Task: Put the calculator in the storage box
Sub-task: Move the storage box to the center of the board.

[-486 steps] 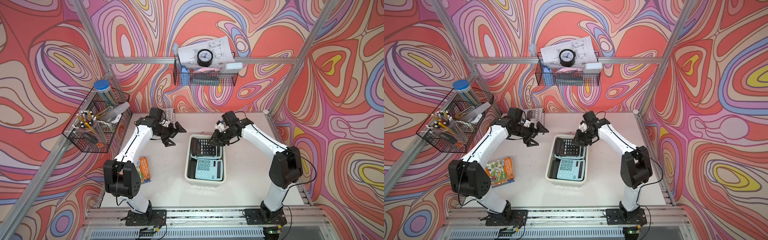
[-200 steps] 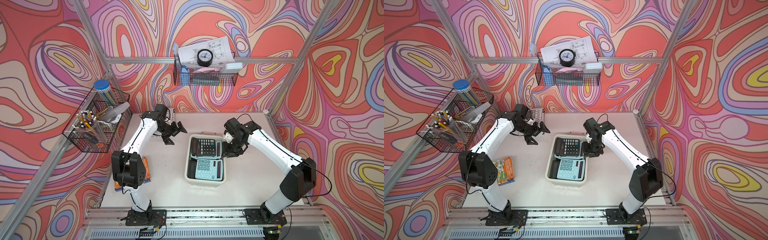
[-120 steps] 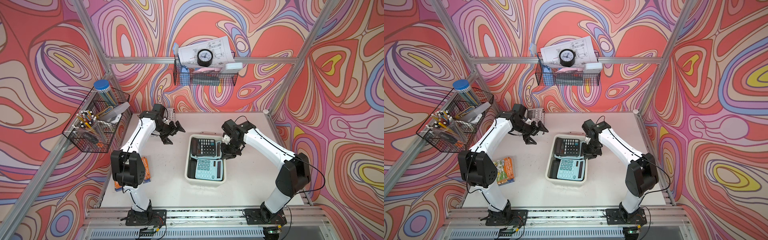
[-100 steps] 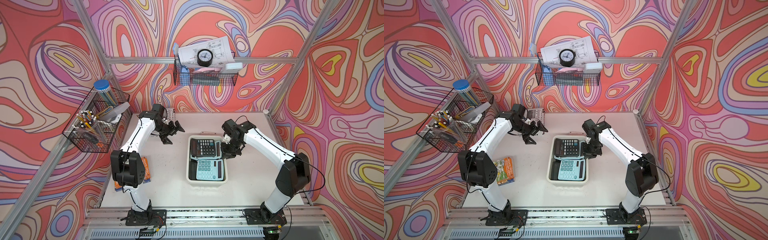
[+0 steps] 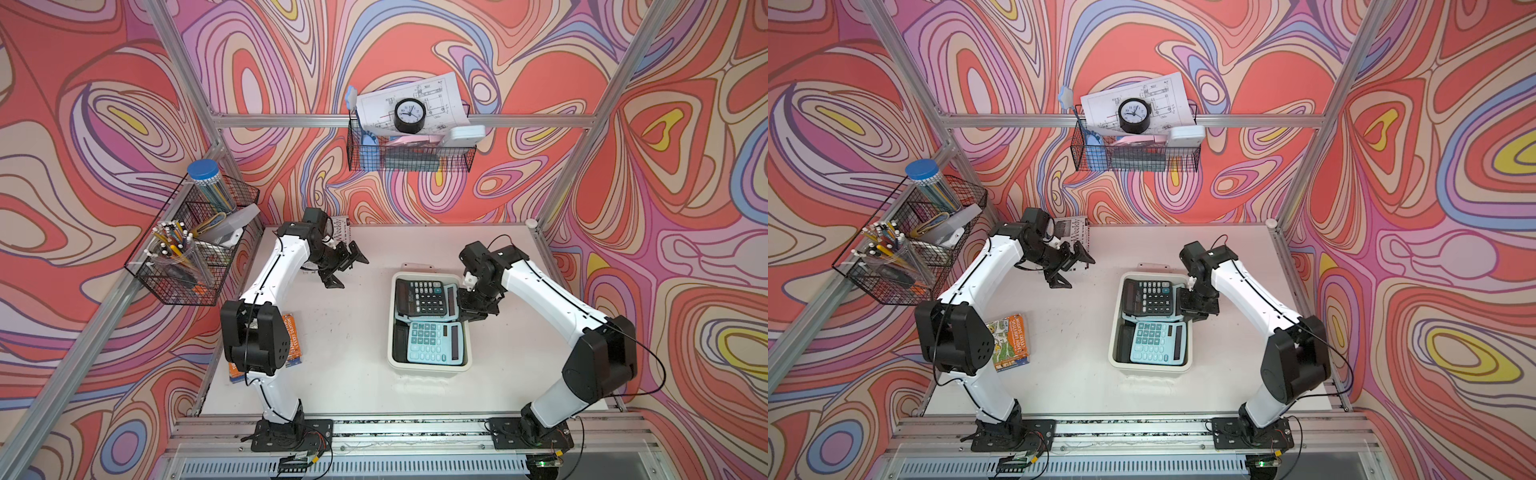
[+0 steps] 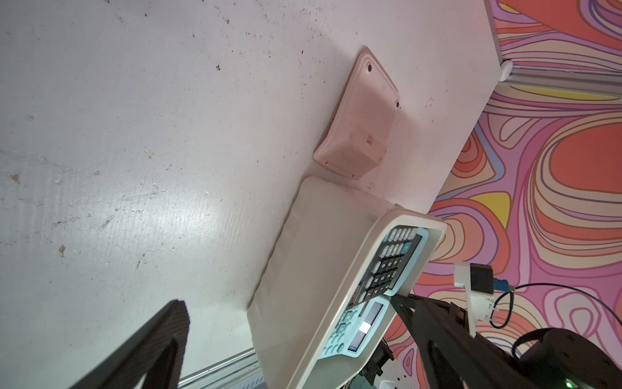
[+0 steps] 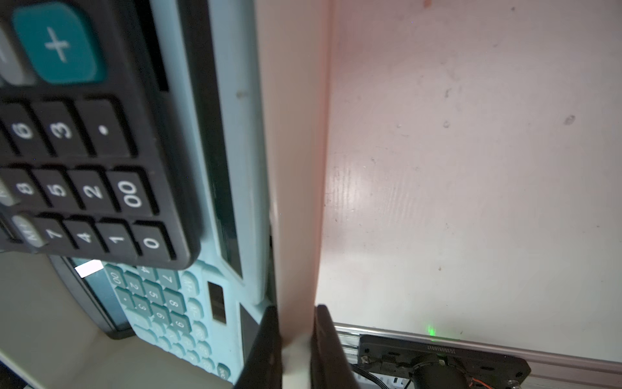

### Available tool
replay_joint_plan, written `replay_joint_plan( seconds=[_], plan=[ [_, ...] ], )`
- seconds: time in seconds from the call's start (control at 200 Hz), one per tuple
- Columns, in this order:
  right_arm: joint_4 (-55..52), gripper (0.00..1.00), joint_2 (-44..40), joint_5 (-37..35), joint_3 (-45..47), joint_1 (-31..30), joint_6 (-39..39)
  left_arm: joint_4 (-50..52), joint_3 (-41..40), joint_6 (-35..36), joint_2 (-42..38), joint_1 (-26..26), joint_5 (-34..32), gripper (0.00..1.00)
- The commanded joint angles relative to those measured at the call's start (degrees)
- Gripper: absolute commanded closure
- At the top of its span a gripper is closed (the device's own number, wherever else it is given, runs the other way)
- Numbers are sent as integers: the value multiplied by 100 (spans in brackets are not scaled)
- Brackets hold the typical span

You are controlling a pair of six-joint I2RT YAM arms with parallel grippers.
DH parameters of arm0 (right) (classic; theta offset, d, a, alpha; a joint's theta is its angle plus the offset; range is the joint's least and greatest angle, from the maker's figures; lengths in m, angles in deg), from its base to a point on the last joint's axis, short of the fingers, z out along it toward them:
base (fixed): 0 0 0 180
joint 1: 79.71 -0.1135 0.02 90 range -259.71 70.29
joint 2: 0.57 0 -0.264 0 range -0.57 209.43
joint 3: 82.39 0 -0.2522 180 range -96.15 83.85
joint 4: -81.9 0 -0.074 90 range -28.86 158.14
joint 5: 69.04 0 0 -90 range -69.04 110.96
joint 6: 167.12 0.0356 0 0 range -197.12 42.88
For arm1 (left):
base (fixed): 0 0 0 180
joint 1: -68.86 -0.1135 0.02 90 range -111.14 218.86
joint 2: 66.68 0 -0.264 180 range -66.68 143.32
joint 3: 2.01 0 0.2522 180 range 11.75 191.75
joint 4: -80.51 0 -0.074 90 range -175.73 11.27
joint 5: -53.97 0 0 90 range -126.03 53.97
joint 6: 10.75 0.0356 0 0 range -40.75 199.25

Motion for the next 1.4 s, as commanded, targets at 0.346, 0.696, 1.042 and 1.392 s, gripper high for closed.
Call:
replay_joint_plan(
  seconds=[0.346,0.696,1.042,1.392],
  plan=[
    [-209,100,-157,-550,299,1109,-143,-591,-710,-277,-289,-32,158,2],
    [-205,100,-140,-695,438,1711,-66,-774,-248,-305,518,353,373,3],
    [-222,100,-81,-1100,282,2435,-95,-526,1692,-44,2136,1216,-367,5],
    [170,100,239,-545,23,2847,30,435,3651,866,3587,1871,-1659,4]
  ],
)
